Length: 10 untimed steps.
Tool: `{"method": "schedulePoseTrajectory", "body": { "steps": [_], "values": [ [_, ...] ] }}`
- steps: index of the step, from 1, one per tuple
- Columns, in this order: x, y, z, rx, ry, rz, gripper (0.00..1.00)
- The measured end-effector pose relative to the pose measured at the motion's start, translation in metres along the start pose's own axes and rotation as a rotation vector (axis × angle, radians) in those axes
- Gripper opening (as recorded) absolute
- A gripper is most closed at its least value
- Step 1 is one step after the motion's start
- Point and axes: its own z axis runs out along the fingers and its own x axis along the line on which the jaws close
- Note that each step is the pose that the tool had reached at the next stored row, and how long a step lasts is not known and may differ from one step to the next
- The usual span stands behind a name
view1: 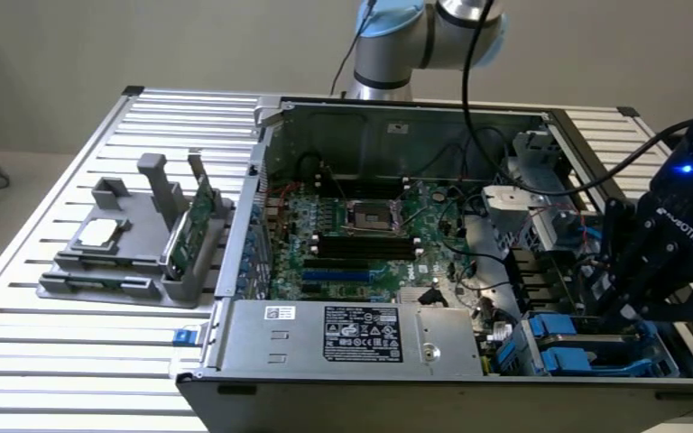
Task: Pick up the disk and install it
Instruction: 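Insert the disk into the insertion slot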
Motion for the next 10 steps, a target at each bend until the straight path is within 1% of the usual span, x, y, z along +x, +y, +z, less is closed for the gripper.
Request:
{"method": "schedulePoseTrajectory", "body": {
  "steps": [7, 8, 10],
  "values": [
    [0.0036, 0.0055, 0.0001, 0.0197, 0.0005, 0.005, 0.17],
    [0.0036, 0.0064, 0.0001, 0.0218, 0.0006, 0.005, 0.17],
    [0.0035, 0.0082, -0.0001, 0.0240, 0.0010, 0.005, 0.17]
  ]
}}
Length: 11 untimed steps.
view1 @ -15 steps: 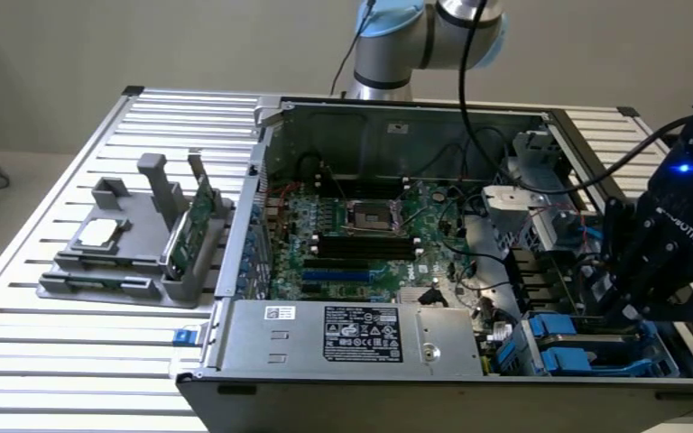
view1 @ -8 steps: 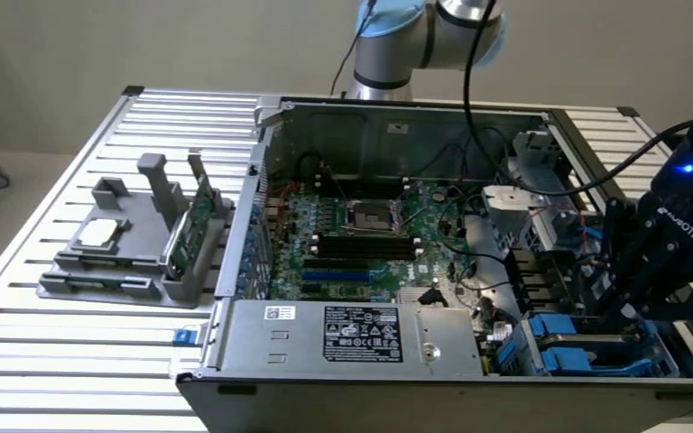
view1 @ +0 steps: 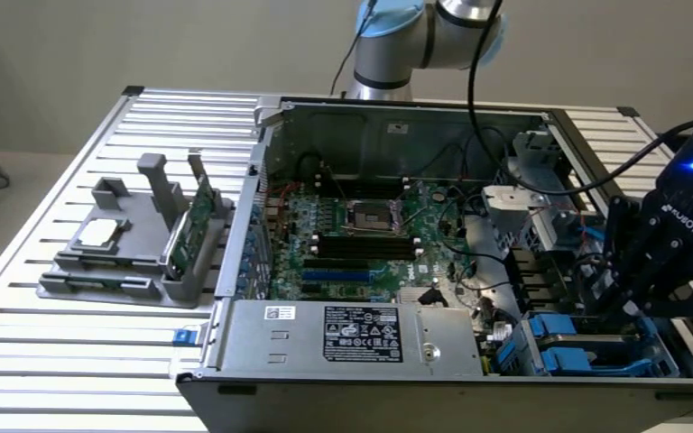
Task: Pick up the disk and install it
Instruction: 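Insert the disk into the insertion slot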
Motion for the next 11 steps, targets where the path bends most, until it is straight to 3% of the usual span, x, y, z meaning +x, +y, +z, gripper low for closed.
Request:
{"method": "schedulePoseTrajectory", "body": {
  "steps": [1, 3, 6, 8, 11],
  "values": [
    [0.0000, 0.0002, 0.0001, 0.0001, 0.0027, 0.000, 0.17],
    [0.0001, 0.0003, 0.0005, 0.0002, 0.0145, -0.001, 0.17],
    [0.0000, 0.0004, 0.0008, 0.0002, 0.0391, -0.003, 0.17],
    [-0.0008, 0.0006, 0.0010, 0.0003, 0.0444, -0.003, 0.17],
    [-0.0030, 0.0012, 0.0014, 0.0015, 0.0465, 0.000, 0.17]
  ]
}}
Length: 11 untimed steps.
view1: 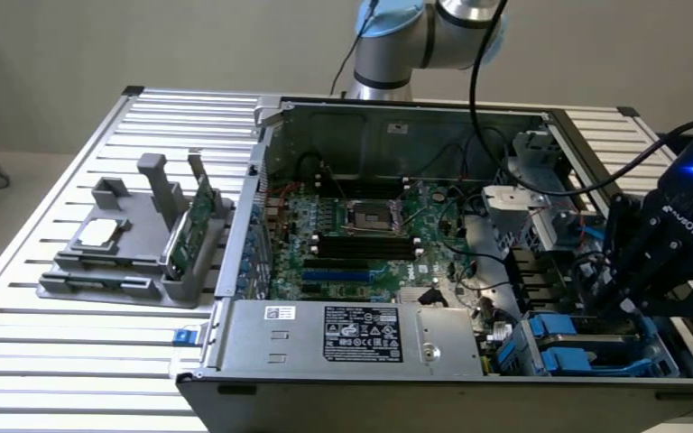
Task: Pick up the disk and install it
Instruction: 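Insert the disk into the insertion slot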
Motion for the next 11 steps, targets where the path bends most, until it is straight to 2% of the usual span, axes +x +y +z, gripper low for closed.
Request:
{"method": "schedulePoseTrajectory", "body": {
  "steps": [11],
  "values": [
    [-0.0047, 0.0001, 0.0004, 0.0007, 0.0005, 0.003, 0.17]
  ]
}}
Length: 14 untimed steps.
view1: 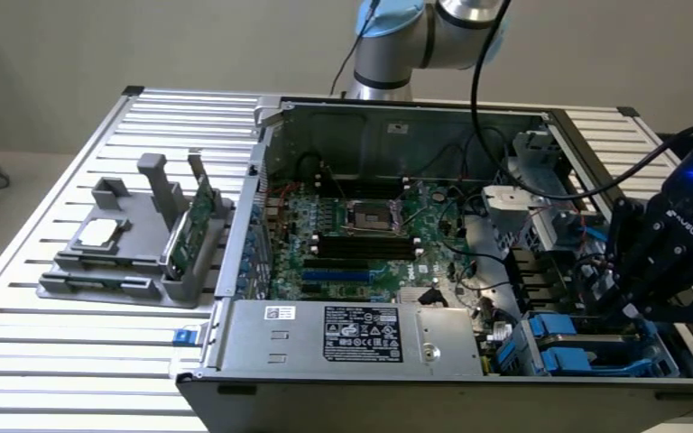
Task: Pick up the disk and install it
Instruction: 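Insert the disk into the insertion slot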
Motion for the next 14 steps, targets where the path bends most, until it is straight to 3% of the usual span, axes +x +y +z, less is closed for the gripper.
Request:
{"method": "schedulePoseTrajectory", "body": {
  "steps": [14],
  "values": [
    [-0.0005, -0.0010, 0.0011, -0.0001, 0.0005, -0.001, 0.17]
  ]
}}
